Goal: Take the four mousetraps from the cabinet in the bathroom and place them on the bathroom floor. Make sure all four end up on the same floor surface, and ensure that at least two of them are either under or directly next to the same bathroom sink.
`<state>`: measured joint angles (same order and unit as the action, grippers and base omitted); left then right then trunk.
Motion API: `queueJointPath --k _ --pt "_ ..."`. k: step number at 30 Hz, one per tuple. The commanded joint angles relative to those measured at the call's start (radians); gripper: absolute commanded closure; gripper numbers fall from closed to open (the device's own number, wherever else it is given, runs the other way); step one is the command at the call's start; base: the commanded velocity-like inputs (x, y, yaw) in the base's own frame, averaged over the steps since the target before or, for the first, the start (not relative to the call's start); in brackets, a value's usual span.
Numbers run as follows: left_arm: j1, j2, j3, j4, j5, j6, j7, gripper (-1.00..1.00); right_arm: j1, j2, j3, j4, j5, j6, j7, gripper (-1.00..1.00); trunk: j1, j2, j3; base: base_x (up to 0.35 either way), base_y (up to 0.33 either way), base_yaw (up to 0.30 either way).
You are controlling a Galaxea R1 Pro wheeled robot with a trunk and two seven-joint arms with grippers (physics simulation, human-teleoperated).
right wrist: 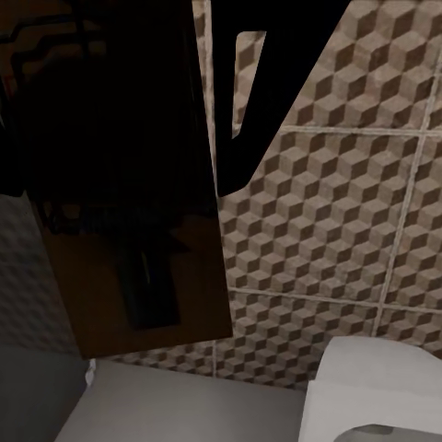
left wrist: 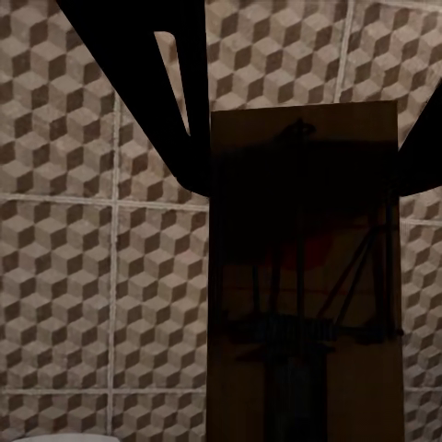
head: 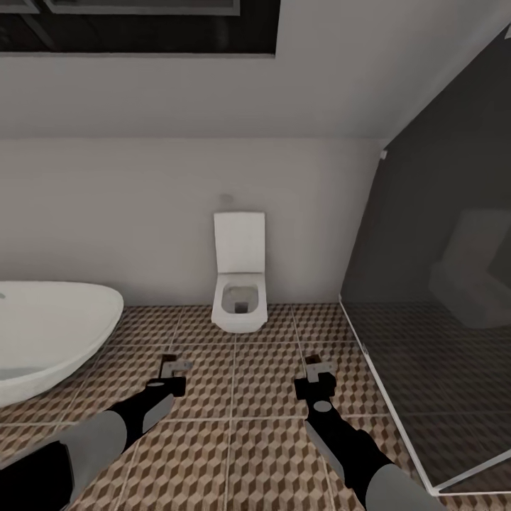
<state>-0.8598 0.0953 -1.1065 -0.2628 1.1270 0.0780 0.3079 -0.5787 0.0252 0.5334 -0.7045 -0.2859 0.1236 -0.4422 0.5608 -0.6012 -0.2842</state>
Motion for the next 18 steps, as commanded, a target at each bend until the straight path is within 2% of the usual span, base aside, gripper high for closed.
queueJointPath --k 1,11,18 --pt "-0.001 0.001 -0.007 -0.004 0.004 0.005 0.008 1.00 -0.001 -0.001 0.005 -0.002 -0.006 0.005 -0.006 1.00 0.004 -0.009 -0.006 0.000 0.000 0.000" --pt "0.005 0.000 -0.007 -0.004 0.004 0.003 0.008 1.00 -0.001 -0.002 0.005 -0.001 -0.006 0.005 0.001 1.00 0.043 -0.079 -0.054 0.000 0.000 0.000" --pt "0.005 0.000 -0.007 -0.004 0.004 0.003 0.008 1.00 -0.001 -0.004 0.004 0.000 -0.003 0.005 0.073 1.00 0.069 -0.128 -0.087 0.000 0.000 0.000"
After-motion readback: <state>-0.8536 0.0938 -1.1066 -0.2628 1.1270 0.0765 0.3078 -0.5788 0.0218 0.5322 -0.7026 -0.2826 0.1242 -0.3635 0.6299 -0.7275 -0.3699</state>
